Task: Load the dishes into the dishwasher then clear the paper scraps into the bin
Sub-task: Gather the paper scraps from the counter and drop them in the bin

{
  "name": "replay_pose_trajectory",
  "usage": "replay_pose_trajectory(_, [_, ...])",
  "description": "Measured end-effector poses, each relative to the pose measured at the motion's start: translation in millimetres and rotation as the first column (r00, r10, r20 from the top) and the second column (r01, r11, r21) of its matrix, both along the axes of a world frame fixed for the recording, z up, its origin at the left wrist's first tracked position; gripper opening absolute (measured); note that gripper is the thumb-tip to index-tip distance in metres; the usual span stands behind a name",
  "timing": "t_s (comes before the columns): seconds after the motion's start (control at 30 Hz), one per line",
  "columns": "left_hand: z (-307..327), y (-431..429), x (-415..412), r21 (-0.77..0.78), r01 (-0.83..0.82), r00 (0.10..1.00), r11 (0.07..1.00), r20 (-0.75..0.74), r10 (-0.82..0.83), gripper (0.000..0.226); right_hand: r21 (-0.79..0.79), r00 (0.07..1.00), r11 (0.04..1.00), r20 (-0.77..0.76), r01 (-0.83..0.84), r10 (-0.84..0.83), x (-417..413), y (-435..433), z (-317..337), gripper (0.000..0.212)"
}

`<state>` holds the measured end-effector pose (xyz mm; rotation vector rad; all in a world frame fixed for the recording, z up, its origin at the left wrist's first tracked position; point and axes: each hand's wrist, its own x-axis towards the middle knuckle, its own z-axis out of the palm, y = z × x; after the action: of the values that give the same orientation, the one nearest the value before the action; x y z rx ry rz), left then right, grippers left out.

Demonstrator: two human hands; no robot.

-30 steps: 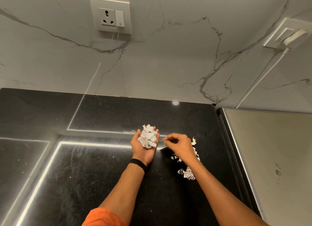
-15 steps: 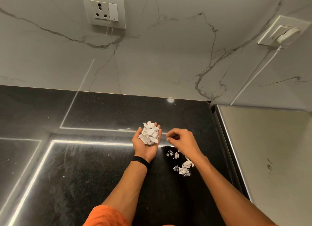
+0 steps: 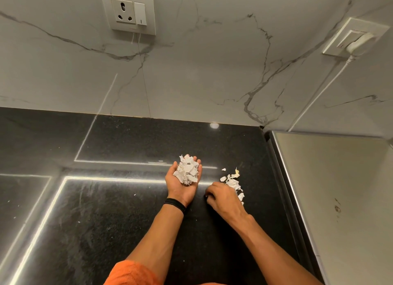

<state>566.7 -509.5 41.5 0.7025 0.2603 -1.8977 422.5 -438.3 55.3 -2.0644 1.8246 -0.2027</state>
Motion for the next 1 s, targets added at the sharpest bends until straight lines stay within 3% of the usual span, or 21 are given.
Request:
replay_pose_trajectory(0.07, [0.9,0.6,-1.7,-0.006,0.014,1.000,1.000,0.011,-0.014,0.050,0.045,0.954,0.972,0.186,0.231,-0.236,-2.1,-5.4,8.7,0.013])
replay_pose_trajectory(0.13, [1.7,0.8,-3.4,-0.012,0.022,0.999,1.000,0.026,-0.022,0.051,0.129,0.807,0.912,0.429,0.389,-0.405,-2.8,-11.7,23.4,0.011])
replay_pose_trajectory(0.23, [1.4,2.8,-7.2,-0.030,0.029,0.998,0.999,0.048,-0.027,0.053,0.177,0.637,0.912,0.666,0.371,-0.389,2.9,-20.1,46.3,0.016])
replay_pose_trajectory(0.33, [1.5,4.1,-12.0,-0.052,0.057,0.997,0.997,0.048,-0.054,0.057,0.173,0.584,0.937,0.744,0.303,-0.326,14.0,-28.3,57.8,0.020])
replay_pose_trajectory(0.47, [6.3,4.0,-17.4,-0.061,0.078,0.997,0.995,0.021,-0.077,0.060,0.128,0.698,0.955,0.658,0.266,-0.283,16.8,-32.7,60.8,0.020])
replay_pose_trajectory(0.67, [6.2,4.8,-23.1,-0.036,0.042,0.999,0.998,-0.009,-0.043,0.055,0.112,0.754,0.945,0.577,0.306,-0.313,-5.1,-24.6,66.1,0.011])
replay_pose_trajectory(0.77, [4.1,2.4,-23.4,-0.014,0.035,0.999,0.999,-0.012,-0.035,0.052,0.149,0.927,0.968,0.289,0.203,-0.239,-19.2,-15.5,60.7,0.012])
replay_pose_trajectory(0.83, [3.0,0.1,-24.1,-0.001,0.039,0.999,0.999,-0.021,-0.039,0.050,0.229,0.990,0.968,0.066,0.105,-0.123,-23.6,-6.9,52.0,0.024])
replay_pose_trajectory(0.9, [1.7,-1.0,-25.6,0.005,0.049,0.999,0.999,-0.018,-0.049,0.049,0.263,0.999,0.964,0.003,0.041,-0.043,-23.2,1.3,40.2,0.035])
replay_pose_trajectory(1.0, [0.7,-0.1,-28.4,0.005,0.059,0.998,0.998,-0.021,-0.059,0.047,0.206,0.996,0.976,-0.028,-0.072,0.080,-17.1,10.9,25.0,0.032])
